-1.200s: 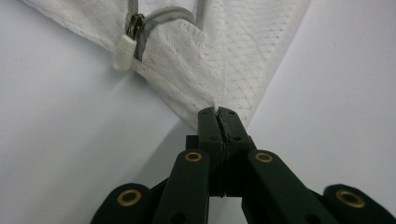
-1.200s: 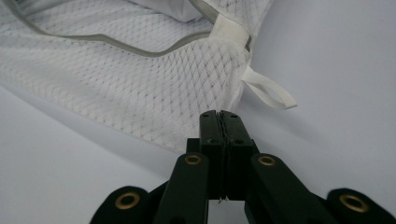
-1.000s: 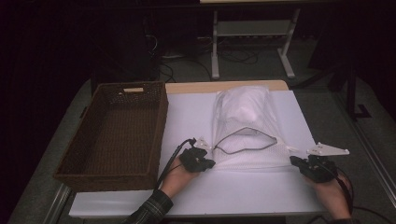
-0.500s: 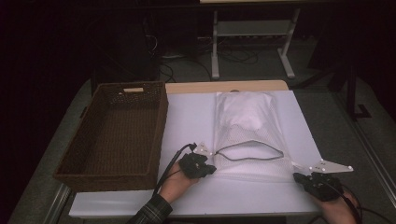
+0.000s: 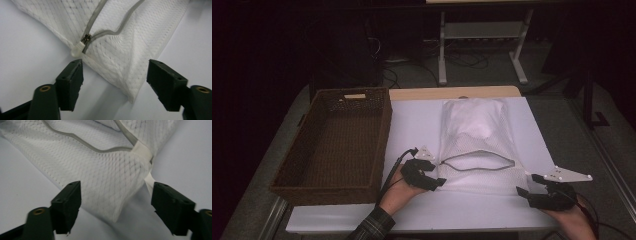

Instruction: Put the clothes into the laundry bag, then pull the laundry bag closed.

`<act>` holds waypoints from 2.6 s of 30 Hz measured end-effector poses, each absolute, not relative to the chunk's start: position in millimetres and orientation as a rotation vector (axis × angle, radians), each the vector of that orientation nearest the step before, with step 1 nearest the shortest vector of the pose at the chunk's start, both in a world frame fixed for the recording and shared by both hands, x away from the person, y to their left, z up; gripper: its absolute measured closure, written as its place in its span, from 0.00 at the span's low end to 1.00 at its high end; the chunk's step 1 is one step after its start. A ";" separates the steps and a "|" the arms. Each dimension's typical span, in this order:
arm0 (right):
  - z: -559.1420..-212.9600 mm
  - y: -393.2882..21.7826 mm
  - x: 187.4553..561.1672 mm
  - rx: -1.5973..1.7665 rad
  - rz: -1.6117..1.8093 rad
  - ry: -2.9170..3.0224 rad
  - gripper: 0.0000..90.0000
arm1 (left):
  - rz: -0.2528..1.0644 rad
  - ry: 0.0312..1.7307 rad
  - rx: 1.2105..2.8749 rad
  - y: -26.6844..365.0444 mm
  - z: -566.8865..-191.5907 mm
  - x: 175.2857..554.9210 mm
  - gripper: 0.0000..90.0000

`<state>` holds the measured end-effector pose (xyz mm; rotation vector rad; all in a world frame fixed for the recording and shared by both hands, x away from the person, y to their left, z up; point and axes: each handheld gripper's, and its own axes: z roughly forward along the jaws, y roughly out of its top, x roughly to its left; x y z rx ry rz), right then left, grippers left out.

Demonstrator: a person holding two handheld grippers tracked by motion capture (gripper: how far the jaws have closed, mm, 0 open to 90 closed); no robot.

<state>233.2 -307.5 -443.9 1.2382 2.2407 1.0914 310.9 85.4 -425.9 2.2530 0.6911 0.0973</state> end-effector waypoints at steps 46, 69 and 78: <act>-449.8 -308.7 258.5 1.184 1.184 2.248 0.17 | 0.110 0.470 2.145 20.1 -384.7 349.4 0.40; -449.2 -310.3 258.8 1.198 1.191 2.244 0.18 | 0.204 0.427 2.194 -17.8 -401.4 366.3 0.56; -450.0 -311.5 259.2 1.200 1.188 2.244 0.18 | 0.203 0.428 2.200 -15.9 -404.1 369.2 0.98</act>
